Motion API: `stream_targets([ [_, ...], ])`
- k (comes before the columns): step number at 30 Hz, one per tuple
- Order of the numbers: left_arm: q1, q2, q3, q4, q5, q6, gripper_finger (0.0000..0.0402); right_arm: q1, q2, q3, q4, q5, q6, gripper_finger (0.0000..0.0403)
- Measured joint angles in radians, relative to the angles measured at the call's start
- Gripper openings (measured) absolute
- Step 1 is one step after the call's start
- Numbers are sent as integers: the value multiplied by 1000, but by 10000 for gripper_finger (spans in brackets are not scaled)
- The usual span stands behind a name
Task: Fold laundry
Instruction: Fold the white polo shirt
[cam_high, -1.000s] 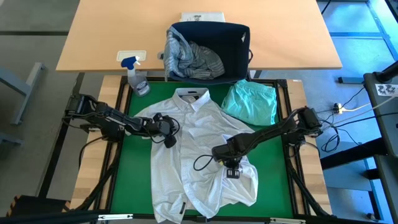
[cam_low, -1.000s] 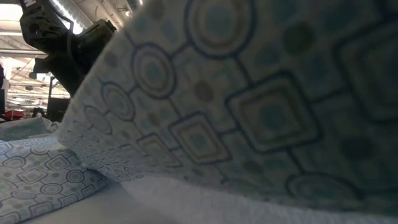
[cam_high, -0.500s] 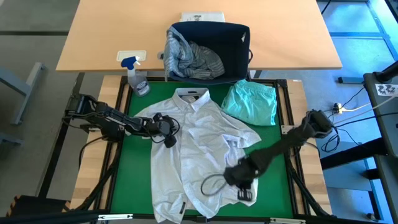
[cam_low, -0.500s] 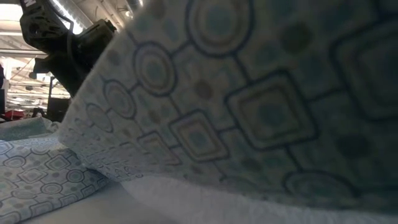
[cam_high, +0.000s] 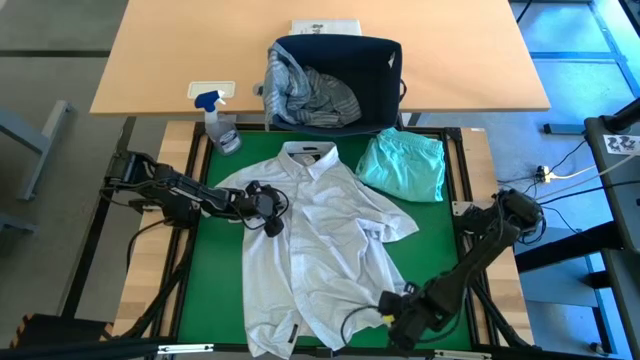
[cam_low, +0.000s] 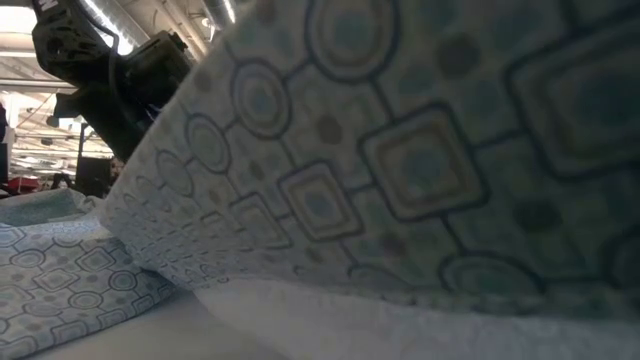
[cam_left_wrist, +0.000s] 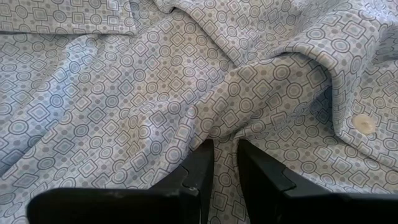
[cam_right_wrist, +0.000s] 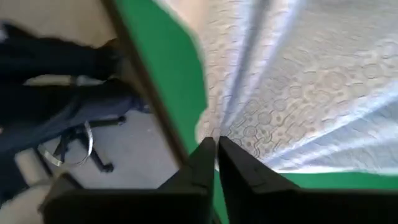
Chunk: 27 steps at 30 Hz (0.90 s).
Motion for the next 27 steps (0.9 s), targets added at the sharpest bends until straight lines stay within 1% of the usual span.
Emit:
stream_targets([
  [2, 0, 0, 0, 0, 0, 1, 70, -5, 9, 0, -23, -12, 24, 54],
  [5, 0, -1, 2, 1, 14, 17, 70, -26, 11, 0, -47, -56, -14, 101],
  [6, 0, -9, 9, -9, 42, 33, 70, -35, 6, -1, -63, -77, -31, 117],
  [8, 0, -36, 33, -31, 110, 67, 70, -51, -17, -1, -95, -85, -54, 143],
  [10, -2, -72, 68, -54, 187, 82, 70, -67, -53, -1, -104, -58, -90, 164],
  [12, -12, -111, 112, -99, 247, 80, 70, -80, -91, 0, -130, -3, -127, 177],
  [16, -67, -178, 209, -161, 349, 46, 70, -120, -137, 0, -213, 139, -217, 187],
  [19, -149, -186, 248, -174, 371, 17, 70, -172, -144, -14, -248, 214, -335, 185],
  [22, -242, -164, 249, -178, 355, -16, 70, -230, -142, -90, -206, 211, -460, 178],
  [24, -299, -138, 232, -195, 330, -66, 70, -272, -142, -165, -110, 166, -533, 173],
  [27, -371, -84, 196, -204, 310, -164, 70, -325, -141, -279, 1, 143, -611, 165],
])
